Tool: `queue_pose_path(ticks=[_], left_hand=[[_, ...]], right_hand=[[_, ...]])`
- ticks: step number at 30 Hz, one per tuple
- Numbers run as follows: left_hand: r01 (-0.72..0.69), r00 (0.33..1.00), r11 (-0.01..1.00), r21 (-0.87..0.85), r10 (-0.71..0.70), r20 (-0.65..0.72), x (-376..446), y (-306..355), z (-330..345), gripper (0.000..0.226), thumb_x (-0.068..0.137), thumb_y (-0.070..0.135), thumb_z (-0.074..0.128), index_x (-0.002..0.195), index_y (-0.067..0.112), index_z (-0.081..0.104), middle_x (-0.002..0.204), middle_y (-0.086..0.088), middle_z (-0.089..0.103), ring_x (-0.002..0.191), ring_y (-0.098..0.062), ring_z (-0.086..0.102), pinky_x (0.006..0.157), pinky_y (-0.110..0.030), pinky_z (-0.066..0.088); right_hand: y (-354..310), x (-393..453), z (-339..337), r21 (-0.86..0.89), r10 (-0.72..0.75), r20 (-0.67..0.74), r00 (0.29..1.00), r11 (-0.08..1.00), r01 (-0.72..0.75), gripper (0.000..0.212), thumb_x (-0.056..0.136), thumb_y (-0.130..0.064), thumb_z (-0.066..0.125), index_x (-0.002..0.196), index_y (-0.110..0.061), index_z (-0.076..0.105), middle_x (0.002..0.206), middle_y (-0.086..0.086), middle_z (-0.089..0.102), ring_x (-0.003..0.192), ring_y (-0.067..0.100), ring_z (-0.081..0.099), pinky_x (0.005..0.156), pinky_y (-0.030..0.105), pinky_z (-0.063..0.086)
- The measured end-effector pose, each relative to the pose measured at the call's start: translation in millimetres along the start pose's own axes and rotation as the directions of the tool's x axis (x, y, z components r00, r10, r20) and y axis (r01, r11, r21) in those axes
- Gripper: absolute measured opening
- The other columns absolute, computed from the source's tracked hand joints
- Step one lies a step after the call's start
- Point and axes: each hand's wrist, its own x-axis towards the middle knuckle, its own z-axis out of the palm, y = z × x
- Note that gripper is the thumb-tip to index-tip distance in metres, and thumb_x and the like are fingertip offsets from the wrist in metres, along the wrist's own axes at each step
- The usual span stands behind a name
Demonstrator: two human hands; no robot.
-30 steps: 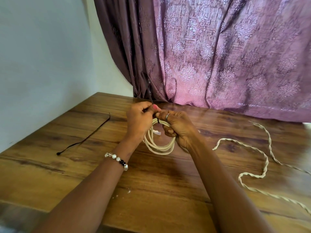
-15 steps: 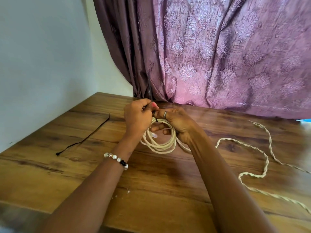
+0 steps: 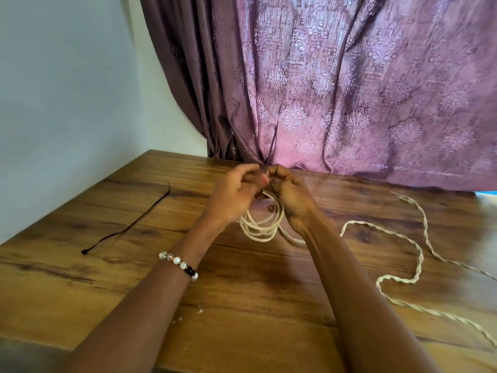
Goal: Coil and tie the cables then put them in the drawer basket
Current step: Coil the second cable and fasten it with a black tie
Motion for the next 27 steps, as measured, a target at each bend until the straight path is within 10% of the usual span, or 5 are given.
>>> queue_pose_path(ticks=[6,11,15,27], left_hand=[[-0.043,0.998,0.992,-0.123,0.037,-0.055,-8.2,0.8,7.9,0.020,0.085,0.013,0.070,0.104,0.008,0.072,0.079,-0.007,0.073,0.054,-0.014,0.054,0.049,-0.026,0.046],[0.052,0.994,0.984,-0.172,-0.067,-0.082,-5.8,-0.4,3.6,0.023,0.079,0.014,0.076,0.100,0.004,0.074,0.079,-0.009,0.074,0.053,-0.020,0.051,0.048,-0.024,0.044],[0.017,0.996,0.996,-0.092,-0.025,-0.091,-7.7,2.3,3.1,0.021,0.076,0.011,0.078,0.095,0.004,0.075,0.071,0.002,0.069,0.047,0.006,0.052,0.052,-0.012,0.041],[0.116,0.988,0.989,-0.089,-0.124,-0.096,-7.9,10.8,3.5,0.019,0.080,0.006,0.073,0.066,0.018,0.069,0.053,0.009,0.064,0.046,0.000,0.058,0.050,-0.013,0.041]], right_hand=[[-3.4,-1.6,-8.5,-0.074,-0.126,-0.031,0.992,0.990,0.124,0.033,0.077,0.023,0.043,0.073,-0.007,0.058,0.070,0.006,0.058,0.061,0.006,0.056,0.058,0.015,0.048],[-3.2,-3.2,-11.2,-0.038,-0.072,-0.020,0.997,0.997,0.071,0.014,0.085,0.008,0.055,0.083,-0.001,0.065,0.066,0.000,0.066,0.060,0.008,0.060,0.054,0.017,0.047],[-4.6,-4.7,-11.9,0.033,0.050,-0.104,0.993,0.998,-0.046,0.021,0.084,-0.009,0.061,0.067,-0.017,0.071,0.066,-0.002,0.065,0.055,0.011,0.051,0.048,0.018,0.031],[-14.2,-5.4,3.8,0.223,-0.119,-0.189,0.975,0.961,0.161,0.024,0.091,0.009,0.049,0.076,-0.009,0.056,0.064,0.005,0.059,0.059,0.012,0.056,0.055,0.019,0.047]])
